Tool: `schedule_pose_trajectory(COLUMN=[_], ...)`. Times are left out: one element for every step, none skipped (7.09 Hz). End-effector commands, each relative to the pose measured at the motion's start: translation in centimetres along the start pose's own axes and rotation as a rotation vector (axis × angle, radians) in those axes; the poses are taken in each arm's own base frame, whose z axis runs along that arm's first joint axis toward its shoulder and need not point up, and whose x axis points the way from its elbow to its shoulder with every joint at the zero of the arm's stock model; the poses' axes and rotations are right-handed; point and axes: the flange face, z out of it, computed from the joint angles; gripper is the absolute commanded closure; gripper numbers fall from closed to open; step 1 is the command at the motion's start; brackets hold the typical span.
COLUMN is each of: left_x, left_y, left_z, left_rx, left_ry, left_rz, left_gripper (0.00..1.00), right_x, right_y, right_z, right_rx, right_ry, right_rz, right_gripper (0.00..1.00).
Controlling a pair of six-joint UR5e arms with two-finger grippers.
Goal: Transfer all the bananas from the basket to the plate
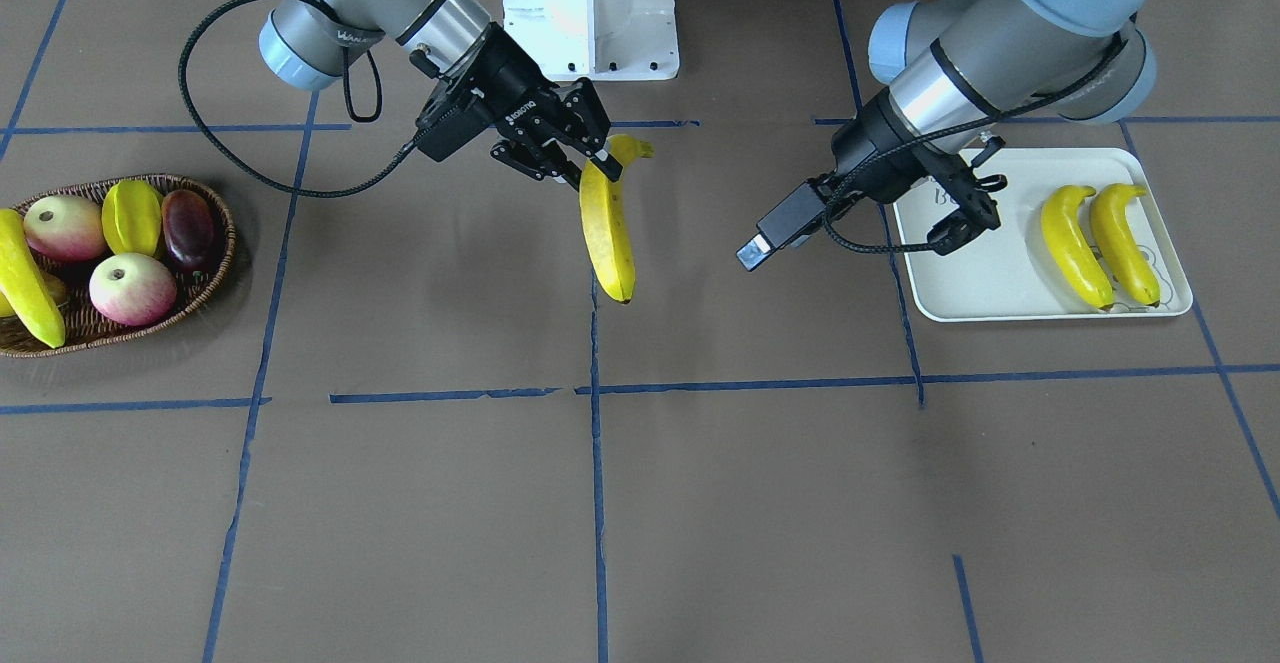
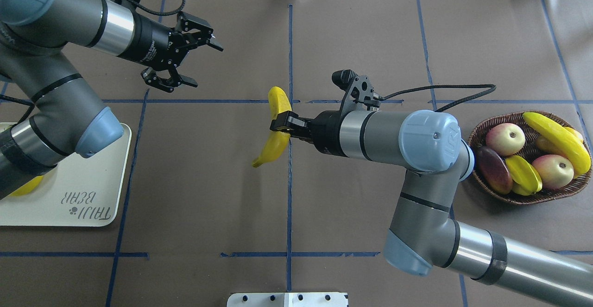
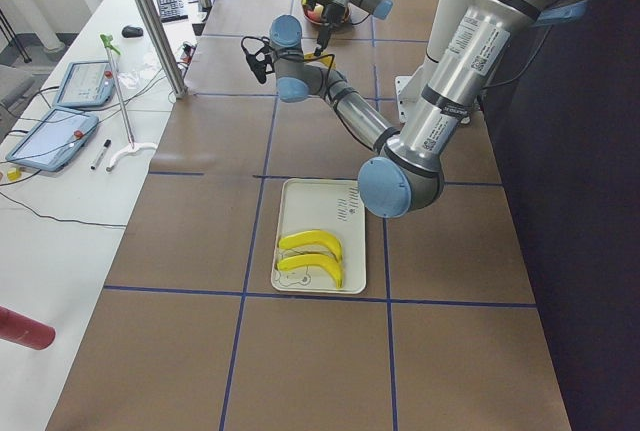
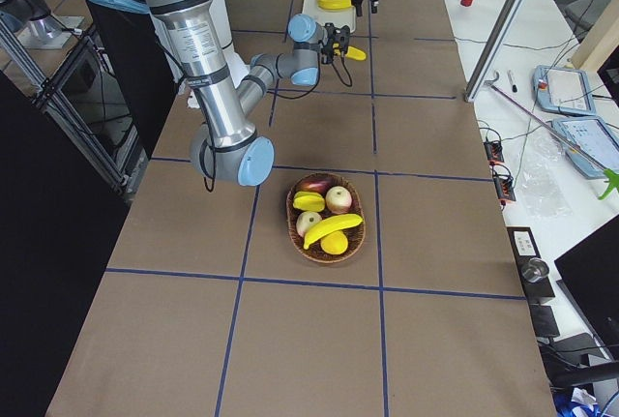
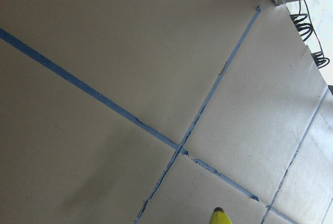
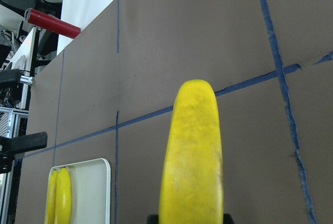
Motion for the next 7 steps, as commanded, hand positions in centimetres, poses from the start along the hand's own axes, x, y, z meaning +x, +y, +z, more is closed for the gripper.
schedule_pose_trajectory(left_x=[0.4, 0.9, 1.1, 0.7, 0.3, -0.2, -0.3], left_y=[2.3, 4.2, 5.2, 6.2, 7.1, 7.7, 8.0], left_z=[3.2, 4.7, 6.2, 7.2, 7.9, 8.4, 8.7], left_rx=[0.02, 0.028, 0.026, 0.009, -0.006, -0.016, -0.021], left_ry=[0.004, 0.001, -0.018, -0.03, -0.04, -0.048, -0.051], left_rz=[-0.026, -0.021, -0.024, -0.019, -0.015, -0.01, -0.01], left_gripper=[0.0, 0.0, 0.0, 0.0, 0.0, 0.0, 0.0], right_x=[-1.0, -1.5, -1.4, -1.8, -1.8, -1.9, -1.9], right_y=[0.7, 1.0, 1.2, 1.3, 1.4, 1.4, 1.4], right_z=[0.3, 0.5, 0.6, 0.6, 0.7, 0.7, 0.7], right_rx=[-0.008, -0.011, -0.008, -0.005, -0.007, -0.007, -0.007], right_ry=[-0.016, -0.023, -0.022, -0.028, -0.028, -0.03, -0.03], right_rz=[-0.001, -0.002, -0.002, -0.002, -0.002, -0.003, -0.003], right_gripper=[0.87, 0.86, 0.86, 0.86, 0.86, 0.86, 0.86])
